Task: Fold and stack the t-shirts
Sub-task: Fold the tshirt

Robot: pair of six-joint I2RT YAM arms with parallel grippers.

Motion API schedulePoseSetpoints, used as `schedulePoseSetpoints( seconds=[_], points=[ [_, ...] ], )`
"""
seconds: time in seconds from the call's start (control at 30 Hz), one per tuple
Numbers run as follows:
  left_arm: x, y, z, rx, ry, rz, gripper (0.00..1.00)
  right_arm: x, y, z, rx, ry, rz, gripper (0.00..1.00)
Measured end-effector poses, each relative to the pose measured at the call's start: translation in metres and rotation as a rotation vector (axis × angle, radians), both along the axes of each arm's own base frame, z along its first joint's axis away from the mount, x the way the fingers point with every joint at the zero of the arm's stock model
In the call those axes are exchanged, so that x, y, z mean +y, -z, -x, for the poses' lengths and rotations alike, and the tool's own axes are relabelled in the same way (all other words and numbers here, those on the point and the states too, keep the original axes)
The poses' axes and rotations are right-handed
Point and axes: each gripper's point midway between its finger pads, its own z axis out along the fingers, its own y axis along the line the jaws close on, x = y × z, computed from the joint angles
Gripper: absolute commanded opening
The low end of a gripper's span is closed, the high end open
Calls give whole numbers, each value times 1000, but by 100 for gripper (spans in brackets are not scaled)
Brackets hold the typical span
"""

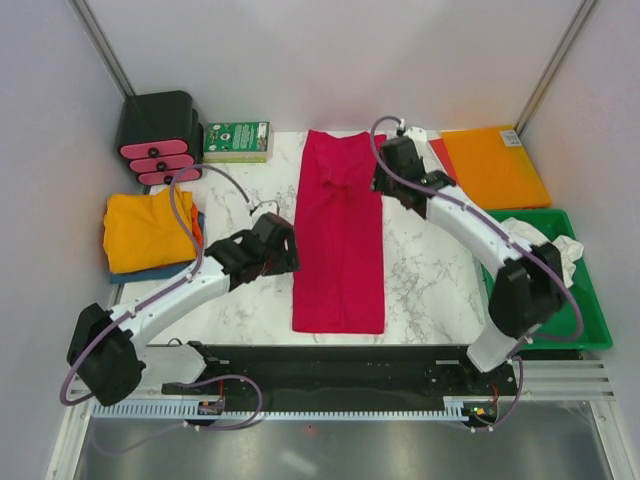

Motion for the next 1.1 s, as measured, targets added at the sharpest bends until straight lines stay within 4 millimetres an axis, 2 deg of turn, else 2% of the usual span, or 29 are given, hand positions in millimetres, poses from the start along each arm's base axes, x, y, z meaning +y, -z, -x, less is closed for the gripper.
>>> schedulePoseSetpoints(
  seconds=[0.07,0.13,0.23,0.33,0.4,0.5,0.7,0.83,1.1],
  points=[
    [10,20,19,36,2,-15,75,5,1,36,-13,-28,4,58],
    [18,41,40,82,8,-39,76,11,18,73,0,-68,20,58],
    [26,63,66,118,29,-52,78,17,56,131,52,-133,61,57],
    [30,73,83,131,47,-53,79,11,81,171,91,-158,89,57],
    [31,78,87,137,51,-57,80,3,88,188,93,-149,90,57],
    [29,83,90,141,58,-58,81,-2,89,202,74,-132,70,57],
    [17,98,92,134,89,-46,81,3,101,223,72,-137,52,57],
    [10,107,90,144,94,-36,76,6,111,227,91,-133,68,57],
    [-11,105,84,116,118,27,69,7,121,229,110,-126,94,57]
  ],
)
